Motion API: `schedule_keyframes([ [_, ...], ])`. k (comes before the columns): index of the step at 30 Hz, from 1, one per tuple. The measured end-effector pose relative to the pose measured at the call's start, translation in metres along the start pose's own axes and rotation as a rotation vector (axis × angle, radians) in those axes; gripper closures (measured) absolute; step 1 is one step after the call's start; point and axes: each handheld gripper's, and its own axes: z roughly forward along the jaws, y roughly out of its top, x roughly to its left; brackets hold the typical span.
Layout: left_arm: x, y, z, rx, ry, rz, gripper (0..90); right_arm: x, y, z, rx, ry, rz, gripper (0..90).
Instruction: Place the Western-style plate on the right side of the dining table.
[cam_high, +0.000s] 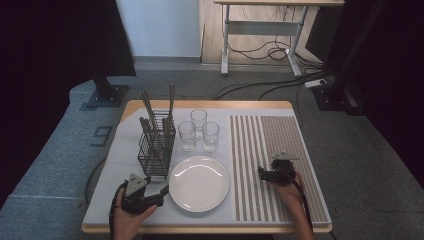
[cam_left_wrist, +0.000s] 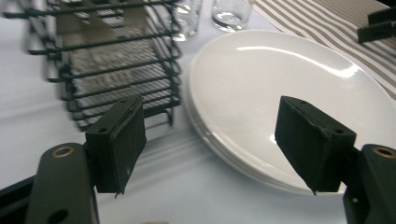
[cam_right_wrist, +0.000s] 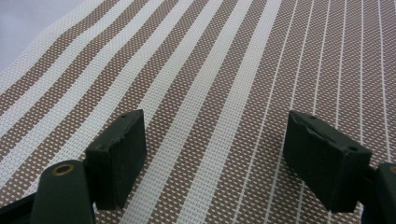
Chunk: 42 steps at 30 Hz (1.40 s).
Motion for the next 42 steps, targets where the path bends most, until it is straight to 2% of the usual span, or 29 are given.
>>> schedule_keyframes([
  [6,-0.013,-0.001,0.012,0.030,-0.028,0.035,24.7,0.000,0.000,0.000,0.000,0.000,0.000,21.3],
  [8,-0.015,-0.002,0.014,0.032,-0.032,0.035,24.7,0.000,0.000,0.000,0.000,-0.002,0.002,21.7],
  [12,-0.020,-0.002,0.018,0.037,-0.075,0.023,24.7,0.000,0.000,0.000,0.000,-0.003,0.002,21.8],
  [13,-0.022,-0.002,0.021,0.041,-0.083,0.030,24.7,0.000,0.000,0.000,0.000,-0.003,0.002,21.8],
  [24,-0.031,-0.008,0.035,0.069,-0.082,0.051,24.7,0.000,0.000,0.000,0.000,-0.003,0.002,21.8],
  [27,-0.031,-0.009,0.039,0.074,-0.071,0.044,24.6,0.000,0.000,0.000,0.000,0.000,0.004,21.8],
  [34,-0.028,-0.010,0.039,0.071,-0.052,0.041,24.3,0.000,0.000,0.000,0.000,-0.001,0.003,21.8],
  [38,-0.027,-0.011,0.040,0.074,-0.057,0.038,24.1,0.000,0.000,0.000,0.000,-0.001,0.003,21.7],
  [42,-0.029,-0.012,0.041,0.068,-0.046,0.052,24.3,0.000,0.000,0.000,0.000,0.001,0.005,21.7],
])
